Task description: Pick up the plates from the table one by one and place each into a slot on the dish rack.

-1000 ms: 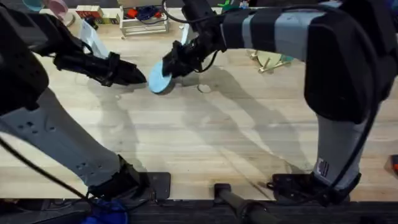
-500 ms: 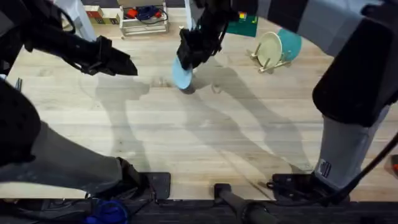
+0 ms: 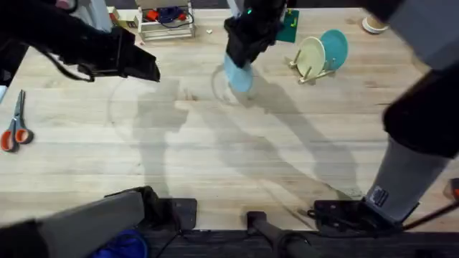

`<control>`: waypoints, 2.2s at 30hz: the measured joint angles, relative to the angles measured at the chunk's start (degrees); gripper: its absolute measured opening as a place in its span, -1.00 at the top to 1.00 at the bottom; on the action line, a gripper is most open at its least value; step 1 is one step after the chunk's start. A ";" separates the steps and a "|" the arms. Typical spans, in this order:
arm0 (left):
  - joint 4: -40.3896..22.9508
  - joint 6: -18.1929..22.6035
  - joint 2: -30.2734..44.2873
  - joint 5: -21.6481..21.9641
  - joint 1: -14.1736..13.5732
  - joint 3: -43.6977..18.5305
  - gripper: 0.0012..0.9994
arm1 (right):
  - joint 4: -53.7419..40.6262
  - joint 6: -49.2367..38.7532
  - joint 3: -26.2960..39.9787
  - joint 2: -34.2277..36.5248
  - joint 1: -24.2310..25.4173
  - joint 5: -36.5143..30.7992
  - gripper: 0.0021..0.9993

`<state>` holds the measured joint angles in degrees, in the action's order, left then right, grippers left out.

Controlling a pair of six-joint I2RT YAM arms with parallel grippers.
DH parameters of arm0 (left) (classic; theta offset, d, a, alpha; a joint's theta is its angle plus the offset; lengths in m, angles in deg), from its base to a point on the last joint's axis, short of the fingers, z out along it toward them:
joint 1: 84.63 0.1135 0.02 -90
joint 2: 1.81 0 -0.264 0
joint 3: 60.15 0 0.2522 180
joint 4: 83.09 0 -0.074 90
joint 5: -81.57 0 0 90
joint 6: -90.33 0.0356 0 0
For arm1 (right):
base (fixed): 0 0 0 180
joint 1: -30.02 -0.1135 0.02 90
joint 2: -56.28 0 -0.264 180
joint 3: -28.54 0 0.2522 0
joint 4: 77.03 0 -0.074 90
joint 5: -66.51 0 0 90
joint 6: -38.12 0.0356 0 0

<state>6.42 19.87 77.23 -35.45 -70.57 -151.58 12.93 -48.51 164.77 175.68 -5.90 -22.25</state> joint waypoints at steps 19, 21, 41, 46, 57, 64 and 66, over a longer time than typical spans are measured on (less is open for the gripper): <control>-3.57 -5.11 -10.53 7.66 -0.53 -0.02 0.92 | -8.99 -5.14 0.48 -16.33 1.57 -15.81 0.94; -4.37 -5.29 -10.51 9.33 -1.60 -0.46 0.92 | -10.19 -5.41 0.48 -17.69 2.67 -16.21 0.94; -6.45 -6.70 -10.53 16.54 -5.31 -5.18 -0.13 | -14.75 -11.75 0.51 -26.17 15.60 -16.68 0.94; -6.38 -6.94 -10.53 16.56 -5.31 -5.18 -0.99 | -14.56 -14.32 0.51 -26.17 18.60 -14.76 0.94; -6.19 -6.95 -10.53 16.57 -5.31 -5.18 -0.99 | -11.59 -20.15 0.51 -26.15 32.22 -3.10 0.94; -6.19 -6.94 -10.53 16.57 -5.31 -5.18 -0.99 | -7.35 -23.23 0.55 -25.07 34.75 -1.17 0.94; -6.19 -6.94 -10.53 16.58 -5.31 -5.18 -0.99 | -6.37 -23.85 0.55 -24.16 34.73 -0.84 0.94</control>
<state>0.23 12.93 66.70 -18.86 -75.88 -156.76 6.56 -72.35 165.32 151.52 28.83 -23.09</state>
